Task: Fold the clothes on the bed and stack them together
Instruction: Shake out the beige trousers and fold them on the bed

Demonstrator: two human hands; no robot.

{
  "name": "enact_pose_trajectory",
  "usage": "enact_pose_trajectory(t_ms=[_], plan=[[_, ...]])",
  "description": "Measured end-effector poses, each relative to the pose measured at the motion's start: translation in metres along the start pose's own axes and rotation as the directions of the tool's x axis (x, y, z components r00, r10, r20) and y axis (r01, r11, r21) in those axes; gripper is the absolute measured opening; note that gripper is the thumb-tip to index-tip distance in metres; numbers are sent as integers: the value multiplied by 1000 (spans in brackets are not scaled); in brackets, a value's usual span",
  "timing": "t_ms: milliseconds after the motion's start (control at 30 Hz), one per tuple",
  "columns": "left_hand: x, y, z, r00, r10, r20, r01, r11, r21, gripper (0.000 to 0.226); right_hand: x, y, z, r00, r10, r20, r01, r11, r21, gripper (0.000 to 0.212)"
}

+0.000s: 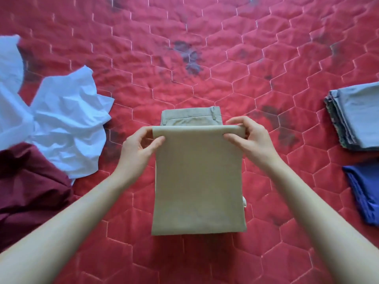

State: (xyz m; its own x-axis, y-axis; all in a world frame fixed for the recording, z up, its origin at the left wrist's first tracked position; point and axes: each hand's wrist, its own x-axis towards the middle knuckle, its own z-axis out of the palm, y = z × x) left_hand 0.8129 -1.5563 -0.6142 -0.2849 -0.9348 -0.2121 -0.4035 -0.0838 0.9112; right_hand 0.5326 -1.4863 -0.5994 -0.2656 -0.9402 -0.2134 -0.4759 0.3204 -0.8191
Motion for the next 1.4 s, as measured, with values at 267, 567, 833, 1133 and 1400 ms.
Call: enact_pose_trajectory(t_ms=[267, 567, 833, 1133, 1400], plan=[[128, -83, 43, 965, -252, -68, 260, 944, 202, 32, 150, 60, 72, 978, 205, 44, -191, 957, -219, 31], [131, -92, 37, 975, -164, -151, 187, 970, 157, 28, 156, 67, 93, 972, 180, -150, -197, 975, -105, 20], [88, -65, 65, 990, 111, -90, -35, 799, 601, 49, 107, 42, 128, 931, -54, -362, -132, 873, -470, 37], [-85, -88, 115, 964, 8, 266, -231, 518, 823, 53, -69, 66, 177, 988, -17, -151, -68, 840, -538, 46], [-115, -163, 83, 968, -48, 245, -187, 513, 838, 58, -126, 157, 158, 997, -31, -75, -46, 549, -834, 53]])
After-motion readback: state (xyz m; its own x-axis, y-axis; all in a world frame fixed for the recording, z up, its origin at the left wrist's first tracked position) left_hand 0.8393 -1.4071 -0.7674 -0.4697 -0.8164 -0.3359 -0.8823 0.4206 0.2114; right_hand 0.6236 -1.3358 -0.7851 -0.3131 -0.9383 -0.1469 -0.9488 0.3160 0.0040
